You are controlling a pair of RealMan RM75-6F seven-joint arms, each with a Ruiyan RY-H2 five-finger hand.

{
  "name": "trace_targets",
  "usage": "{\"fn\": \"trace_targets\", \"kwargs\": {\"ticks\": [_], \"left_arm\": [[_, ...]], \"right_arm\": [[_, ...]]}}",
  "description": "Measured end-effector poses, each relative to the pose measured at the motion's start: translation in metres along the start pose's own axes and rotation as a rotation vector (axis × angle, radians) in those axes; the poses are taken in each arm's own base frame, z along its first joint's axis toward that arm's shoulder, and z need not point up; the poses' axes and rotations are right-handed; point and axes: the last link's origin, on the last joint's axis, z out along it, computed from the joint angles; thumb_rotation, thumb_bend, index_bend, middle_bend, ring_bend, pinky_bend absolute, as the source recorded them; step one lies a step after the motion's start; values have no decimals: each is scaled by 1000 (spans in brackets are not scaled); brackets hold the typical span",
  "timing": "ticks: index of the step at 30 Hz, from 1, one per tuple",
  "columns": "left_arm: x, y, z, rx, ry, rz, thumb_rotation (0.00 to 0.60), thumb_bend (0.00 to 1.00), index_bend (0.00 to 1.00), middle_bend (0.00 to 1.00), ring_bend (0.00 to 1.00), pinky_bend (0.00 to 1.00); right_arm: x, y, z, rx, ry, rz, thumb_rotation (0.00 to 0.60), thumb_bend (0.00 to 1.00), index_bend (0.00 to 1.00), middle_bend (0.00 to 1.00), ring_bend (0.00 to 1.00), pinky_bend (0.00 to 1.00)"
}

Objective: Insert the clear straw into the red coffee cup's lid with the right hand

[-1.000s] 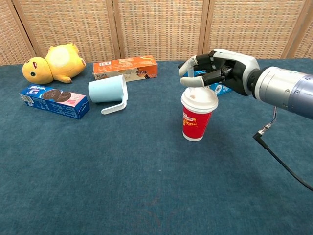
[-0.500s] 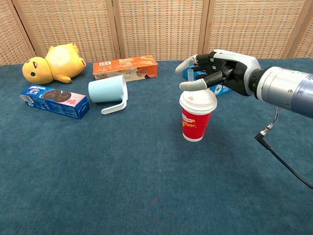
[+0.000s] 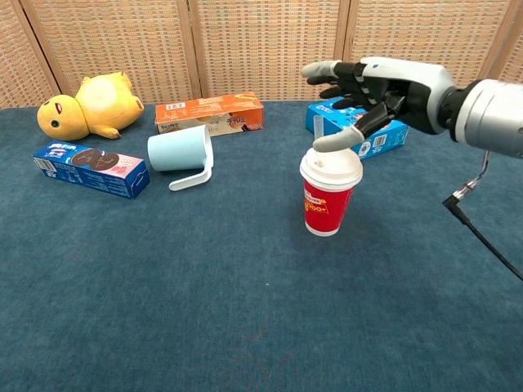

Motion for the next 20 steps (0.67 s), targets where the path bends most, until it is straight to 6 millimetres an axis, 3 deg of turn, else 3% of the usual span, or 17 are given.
{"fn": "trace_targets", "kwargs": {"ticks": [5,12,20], "left_arm": [[-1,-5,-4,13,22,3,600,97,0,0,0,0],[-5,-8,-8,24,55,31,600,97,0,0,0,0],[-17,-3,-16,9,78,25,600,97,0,0,0,0]], "right_arm": [[24,-5,-28,59,44,-260,600,0,0,0,0,0],[62,-5,-107,112,177,-625,600,0,0,0,0,0],[74,11,-187,2,302,-785,600,0,0,0,0,0]]}}
